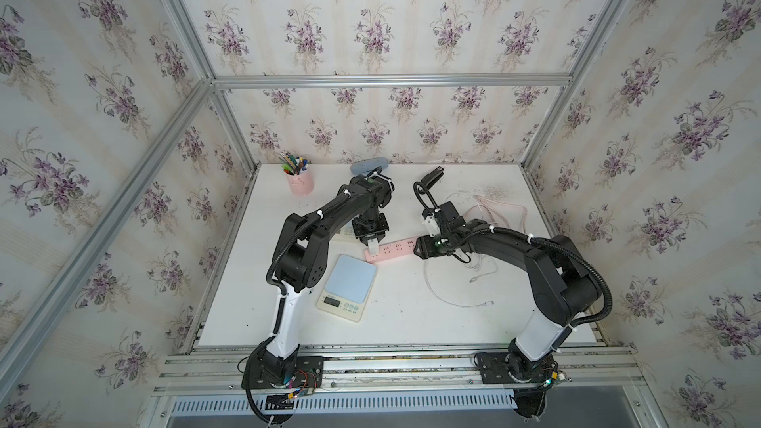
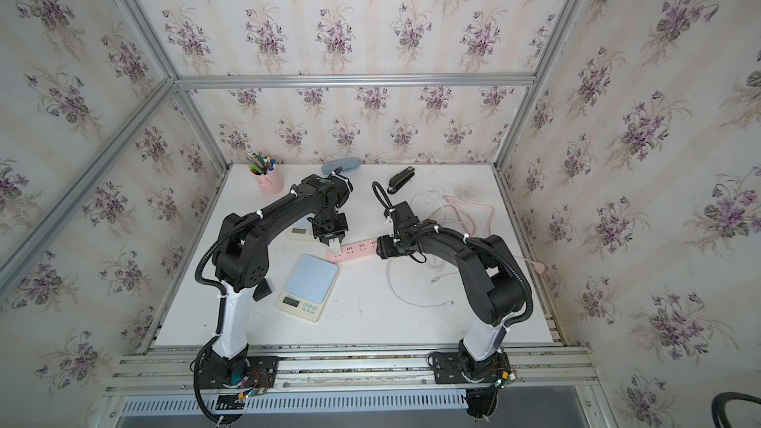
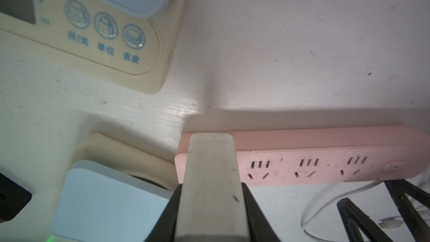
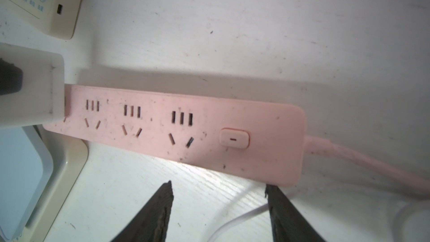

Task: Charge the electronic scale
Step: Insert the plug into the socket.

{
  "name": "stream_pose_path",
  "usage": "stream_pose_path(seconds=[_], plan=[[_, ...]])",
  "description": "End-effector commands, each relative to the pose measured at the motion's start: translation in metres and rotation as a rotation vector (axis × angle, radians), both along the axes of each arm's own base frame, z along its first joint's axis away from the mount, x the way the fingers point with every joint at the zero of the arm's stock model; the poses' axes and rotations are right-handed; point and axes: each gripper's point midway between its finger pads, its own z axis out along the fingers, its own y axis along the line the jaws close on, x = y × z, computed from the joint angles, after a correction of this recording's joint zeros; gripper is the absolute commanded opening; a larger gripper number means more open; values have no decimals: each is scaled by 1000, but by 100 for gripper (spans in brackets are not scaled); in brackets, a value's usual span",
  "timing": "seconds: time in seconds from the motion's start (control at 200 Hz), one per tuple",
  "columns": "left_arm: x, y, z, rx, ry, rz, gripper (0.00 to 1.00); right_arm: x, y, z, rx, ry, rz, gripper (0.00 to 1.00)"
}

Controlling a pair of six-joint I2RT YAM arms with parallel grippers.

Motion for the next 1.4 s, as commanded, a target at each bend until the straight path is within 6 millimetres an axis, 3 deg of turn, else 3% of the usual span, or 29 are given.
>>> stream_pose_path(seconds=[0.0,0.175,0.405,0.545,0.754,0.939,1.014,1.174,1.314,1.394], plan=[[4,-5,1,-22,-21,8,0,4,3,9,12,-31,10,65],[-5,7,-11,52,-20,9,0,4,5,12,20,-35,8,65],[-39,22,-62,129,122,11,0,7,3,17,22,-63,-9,64],[-40,16,-63,106,110,15,0,14,-1,32,15,-120,-24,64],[2,-5,-21,38,-52,3,0,37,-35,89,-30,-309,-172,65],[33,-22,5,-25,-178,-6,0,39,-61,129,-8,-410,-266,66],[43,-26,12,-37,-231,-11,0,32,-59,130,20,-397,-260,66],[80,-37,27,-61,-426,-41,0,16,-42,105,148,-292,-255,65],[110,-39,46,50,-659,-141,0,23,-22,103,210,-242,-229,65],[117,-39,45,79,-735,-164,0,35,-9,112,230,-255,-206,65]])
